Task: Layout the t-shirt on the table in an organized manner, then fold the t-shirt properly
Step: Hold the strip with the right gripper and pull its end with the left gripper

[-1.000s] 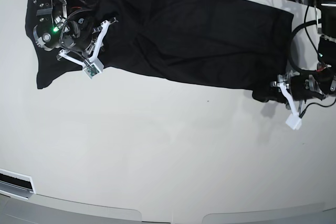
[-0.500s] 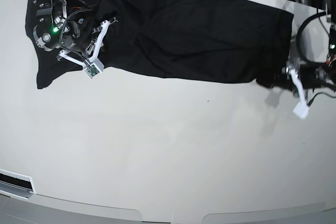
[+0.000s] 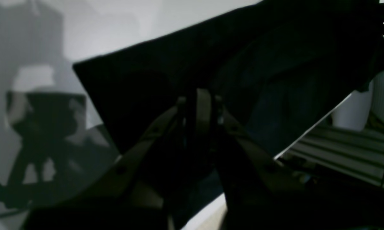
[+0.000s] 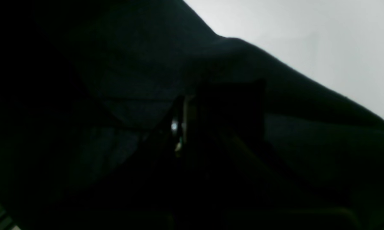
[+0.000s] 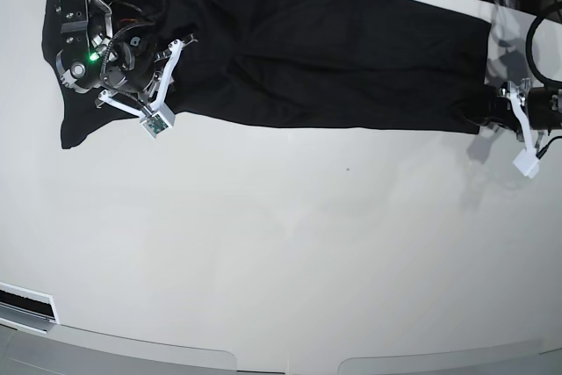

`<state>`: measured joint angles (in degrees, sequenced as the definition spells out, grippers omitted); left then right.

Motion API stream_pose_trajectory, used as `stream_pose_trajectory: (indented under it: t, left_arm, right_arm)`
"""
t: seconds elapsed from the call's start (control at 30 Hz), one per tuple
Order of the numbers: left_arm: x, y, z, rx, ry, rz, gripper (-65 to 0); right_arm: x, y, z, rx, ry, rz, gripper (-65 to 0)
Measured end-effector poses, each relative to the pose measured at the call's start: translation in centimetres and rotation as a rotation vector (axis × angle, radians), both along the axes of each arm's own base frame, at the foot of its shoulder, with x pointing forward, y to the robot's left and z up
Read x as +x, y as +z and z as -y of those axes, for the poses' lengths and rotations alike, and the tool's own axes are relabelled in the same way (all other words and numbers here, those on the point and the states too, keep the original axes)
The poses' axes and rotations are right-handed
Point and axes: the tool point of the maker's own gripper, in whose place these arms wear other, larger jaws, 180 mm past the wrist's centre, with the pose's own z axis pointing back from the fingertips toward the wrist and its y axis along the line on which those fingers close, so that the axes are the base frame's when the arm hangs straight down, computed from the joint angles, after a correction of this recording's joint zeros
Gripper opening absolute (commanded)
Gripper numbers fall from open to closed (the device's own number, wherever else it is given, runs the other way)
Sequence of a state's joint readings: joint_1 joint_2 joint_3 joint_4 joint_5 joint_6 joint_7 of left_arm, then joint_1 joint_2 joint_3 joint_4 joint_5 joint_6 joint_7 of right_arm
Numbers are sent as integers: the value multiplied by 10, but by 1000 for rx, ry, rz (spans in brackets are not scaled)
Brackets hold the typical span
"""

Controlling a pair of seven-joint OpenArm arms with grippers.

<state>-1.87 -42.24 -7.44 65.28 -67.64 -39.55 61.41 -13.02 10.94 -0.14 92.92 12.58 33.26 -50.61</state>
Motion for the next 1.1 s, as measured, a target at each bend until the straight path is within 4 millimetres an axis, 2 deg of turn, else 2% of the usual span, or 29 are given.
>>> stream_pose_trajectory:
  t: [0.23, 0.43, 0.6, 0.7, 0.73, 0.83, 0.93, 1.03, 1.1]
  left_arm:
    - [-2, -4, -11, 62, -10, -4, -650]
    - [5, 13, -31, 89, 8, 27, -650]
    - [5, 13, -31, 90, 7, 27, -650]
    - [2, 12, -31, 88, 1, 12, -650]
    - [0, 12, -29, 79, -3, -1, -641]
    - [-10, 9, -24, 42, -1, -31, -506]
    - [-28, -5, -21, 37, 6, -63, -392]
    - [-45, -21, -21, 65, 2, -98, -374]
    - [-49, -25, -25, 94, -5, -103, -374]
  right_arm:
    - [-2, -1, 0, -4, 8, -9, -650]
    - [0, -1, 2, -8, -14, -8, -650]
    - [2, -4, 15, -73, -58, -6, -650]
    - [2, -4, 15, -75, -64, -6, -650]
    - [2, -4, 15, -76, -64, -6, -650]
    - [2, -4, 16, -77, -63, -6, -650]
    - [1, -4, 13, -67, -45, -7, -650]
    - [1, -3, 9, -47, -30, -8, -650]
    - [1, -1, 5, -24, -26, -6, -650]
